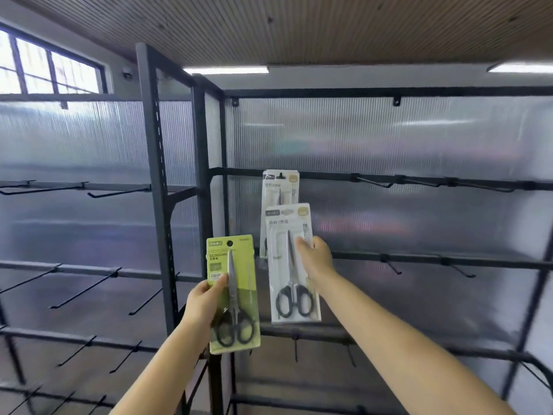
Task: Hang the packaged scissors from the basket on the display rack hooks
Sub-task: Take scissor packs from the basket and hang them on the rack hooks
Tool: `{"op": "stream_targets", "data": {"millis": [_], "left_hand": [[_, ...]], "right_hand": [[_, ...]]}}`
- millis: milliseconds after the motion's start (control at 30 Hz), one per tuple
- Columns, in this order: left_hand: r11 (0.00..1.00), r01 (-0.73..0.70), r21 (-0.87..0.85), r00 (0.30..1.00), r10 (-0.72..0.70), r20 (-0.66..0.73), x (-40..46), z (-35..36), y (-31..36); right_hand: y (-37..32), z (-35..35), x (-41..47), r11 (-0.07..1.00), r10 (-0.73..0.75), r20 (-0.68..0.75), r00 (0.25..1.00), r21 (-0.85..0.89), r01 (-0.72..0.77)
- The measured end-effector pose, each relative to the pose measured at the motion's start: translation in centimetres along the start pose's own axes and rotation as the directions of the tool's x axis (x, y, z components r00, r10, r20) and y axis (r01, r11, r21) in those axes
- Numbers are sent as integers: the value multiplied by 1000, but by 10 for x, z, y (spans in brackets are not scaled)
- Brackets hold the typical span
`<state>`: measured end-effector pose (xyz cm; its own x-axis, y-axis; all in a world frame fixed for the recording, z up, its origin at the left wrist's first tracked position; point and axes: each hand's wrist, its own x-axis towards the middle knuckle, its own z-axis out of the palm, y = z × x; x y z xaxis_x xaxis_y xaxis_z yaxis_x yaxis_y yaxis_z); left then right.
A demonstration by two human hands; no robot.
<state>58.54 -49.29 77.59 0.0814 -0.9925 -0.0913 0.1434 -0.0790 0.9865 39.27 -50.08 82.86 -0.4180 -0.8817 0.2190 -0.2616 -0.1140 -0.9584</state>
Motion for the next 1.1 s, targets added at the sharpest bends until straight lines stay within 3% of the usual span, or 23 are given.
{"op": "stream_targets", "data": {"millis": [467,867,1100], "left_hand": [[997,-61,-46,997,58,-52,71,16,29],[999,-27,-28,997,25,-78,93,19,16],[1000,-15,-20,999,14,-48,95,25,8]], "right_hand": [[-40,32,107,995,-99,-23,995,5,99],[-29,40,132,990,-120,-74,990,65,125],[-19,30,133,994,-102,-60,993,-39,100]]}}
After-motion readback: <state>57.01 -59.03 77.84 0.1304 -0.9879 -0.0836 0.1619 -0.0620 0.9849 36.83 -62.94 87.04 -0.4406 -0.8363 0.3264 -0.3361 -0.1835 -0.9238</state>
